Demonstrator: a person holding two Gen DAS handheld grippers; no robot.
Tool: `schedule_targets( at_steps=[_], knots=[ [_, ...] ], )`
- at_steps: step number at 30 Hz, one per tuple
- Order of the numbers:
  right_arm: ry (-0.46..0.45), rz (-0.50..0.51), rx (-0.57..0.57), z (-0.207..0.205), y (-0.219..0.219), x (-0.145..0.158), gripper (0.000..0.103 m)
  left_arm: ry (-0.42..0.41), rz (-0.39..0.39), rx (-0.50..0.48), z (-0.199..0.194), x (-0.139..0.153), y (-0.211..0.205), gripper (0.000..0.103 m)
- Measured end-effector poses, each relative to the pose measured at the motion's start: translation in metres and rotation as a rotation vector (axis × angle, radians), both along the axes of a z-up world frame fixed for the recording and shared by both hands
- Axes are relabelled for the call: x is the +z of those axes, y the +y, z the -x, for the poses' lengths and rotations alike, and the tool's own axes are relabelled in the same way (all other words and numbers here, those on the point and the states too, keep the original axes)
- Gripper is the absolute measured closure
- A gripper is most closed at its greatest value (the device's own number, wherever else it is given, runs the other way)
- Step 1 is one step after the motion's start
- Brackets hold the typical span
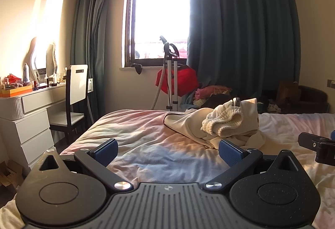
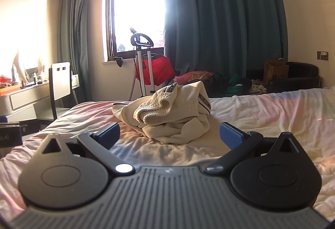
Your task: Fold clothes
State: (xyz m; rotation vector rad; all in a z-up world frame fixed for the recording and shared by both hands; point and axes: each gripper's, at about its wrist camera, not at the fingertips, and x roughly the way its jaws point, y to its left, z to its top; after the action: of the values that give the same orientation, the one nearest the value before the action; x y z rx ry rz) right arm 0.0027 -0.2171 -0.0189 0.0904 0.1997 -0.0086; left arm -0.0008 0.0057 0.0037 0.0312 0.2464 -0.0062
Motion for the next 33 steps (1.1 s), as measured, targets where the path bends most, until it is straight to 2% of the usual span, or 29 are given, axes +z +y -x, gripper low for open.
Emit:
schedule_targets(
  at_steps=[11,16,19,24,28,31,33],
  knots=[
    [-0.002,-0.043,-0.012,0.002,-0.005,0.004,0.0,-0.004,-0.007,-0.007,-0.003,-0.003,0.0,0.0],
    [-0.072,-0.079,-0.06,0.003,-0.013,0.027,0.0,-0.007,-0.015,-0.029,-0.007,-0.01,0.001,0.0],
    [-0.084,-0.093,-0.062,-0.004,-0.02,0.047,0.0,0.011,-0.003,-0.054,-0.016,-0.017,0.0,0.0],
    [-0.057,-0.149,0.004,-0.018,-0.036,0.06,0.0,0.075,-0.007,-0.122,-0.06,-0.031,-0.021,0.0],
    [-0.065,-0.259,-0.001,-0.023,-0.058,0.039,0.0,0.112,-0.016,-0.204,-0.11,-0.04,-0.049,0.0],
    [-0.048,-0.253,-0.038,-0.028,-0.067,0.019,0.0,0.118,-0.04,-0.241,-0.161,-0.041,-0.083,0.0],
    [-0.05,-0.256,-0.067,-0.031,-0.072,0.009,0.0,0.147,-0.01,-0.279,-0.203,-0.041,-0.108,0.0]
  ],
)
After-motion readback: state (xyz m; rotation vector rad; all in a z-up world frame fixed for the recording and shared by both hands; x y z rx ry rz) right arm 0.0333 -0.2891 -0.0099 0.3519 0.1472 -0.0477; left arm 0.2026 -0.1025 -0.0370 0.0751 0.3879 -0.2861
